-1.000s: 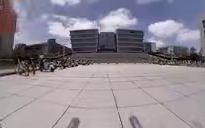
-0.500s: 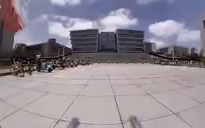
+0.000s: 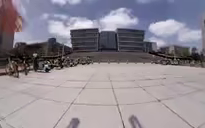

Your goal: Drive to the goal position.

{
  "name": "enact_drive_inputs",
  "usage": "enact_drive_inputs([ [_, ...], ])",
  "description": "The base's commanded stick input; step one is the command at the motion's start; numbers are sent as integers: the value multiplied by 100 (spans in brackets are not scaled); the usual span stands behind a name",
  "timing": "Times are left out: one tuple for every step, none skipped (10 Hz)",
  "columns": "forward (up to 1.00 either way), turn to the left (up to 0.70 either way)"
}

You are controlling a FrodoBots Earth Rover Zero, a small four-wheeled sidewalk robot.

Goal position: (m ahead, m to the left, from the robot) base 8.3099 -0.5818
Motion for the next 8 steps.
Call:
enact_drive_inputs([
  [70, 0],
  [70, 0],
  [70, 0],
  [70, 0],
  [70, 0],
  [70, 0],
  [70, 0],
  [70, 0],
])
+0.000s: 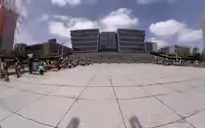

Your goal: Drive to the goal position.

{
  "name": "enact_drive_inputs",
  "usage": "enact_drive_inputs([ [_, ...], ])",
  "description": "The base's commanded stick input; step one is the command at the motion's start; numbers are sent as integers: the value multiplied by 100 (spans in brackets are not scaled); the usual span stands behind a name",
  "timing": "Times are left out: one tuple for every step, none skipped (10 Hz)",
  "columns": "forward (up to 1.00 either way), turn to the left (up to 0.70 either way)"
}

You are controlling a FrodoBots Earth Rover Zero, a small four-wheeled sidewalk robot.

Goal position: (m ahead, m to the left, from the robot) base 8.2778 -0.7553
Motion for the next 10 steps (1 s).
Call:
enact_drive_inputs([
  [70, 0],
  [70, 0],
  [70, 0],
  [70, 0],
  [70, 0],
  [70, 0],
  [70, 0],
  [70, 0],
  [70, 0],
  [70, 0],
])
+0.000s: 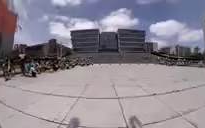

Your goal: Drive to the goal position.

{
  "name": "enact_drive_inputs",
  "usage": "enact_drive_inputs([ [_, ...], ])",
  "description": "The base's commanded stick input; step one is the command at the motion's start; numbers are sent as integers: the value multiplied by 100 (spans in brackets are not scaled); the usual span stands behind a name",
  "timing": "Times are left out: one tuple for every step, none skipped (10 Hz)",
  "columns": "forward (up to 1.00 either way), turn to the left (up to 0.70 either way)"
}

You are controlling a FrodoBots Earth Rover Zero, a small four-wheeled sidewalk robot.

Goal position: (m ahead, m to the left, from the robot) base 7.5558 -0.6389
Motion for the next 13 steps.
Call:
enact_drive_inputs([
  [70, 0],
  [70, 0],
  [70, 0],
  [70, 0],
  [70, 0],
  [70, 0],
  [70, 0],
  [70, 0],
  [70, 0],
  [70, 0],
  [70, 0],
  [70, 0],
  [70, 0],
])
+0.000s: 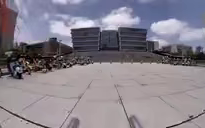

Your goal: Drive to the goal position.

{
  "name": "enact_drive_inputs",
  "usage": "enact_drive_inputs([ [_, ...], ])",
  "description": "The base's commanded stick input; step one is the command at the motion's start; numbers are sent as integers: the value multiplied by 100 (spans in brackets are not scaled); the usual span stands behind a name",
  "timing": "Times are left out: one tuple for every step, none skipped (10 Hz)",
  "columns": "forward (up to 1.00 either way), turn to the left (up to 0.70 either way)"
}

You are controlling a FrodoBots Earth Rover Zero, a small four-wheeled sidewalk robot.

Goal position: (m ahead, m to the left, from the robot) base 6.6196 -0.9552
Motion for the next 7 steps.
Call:
enact_drive_inputs([
  [70, 0],
  [70, 0],
  [70, 0],
  [70, 0],
  [70, 0],
  [70, 0],
  [70, 0],
])
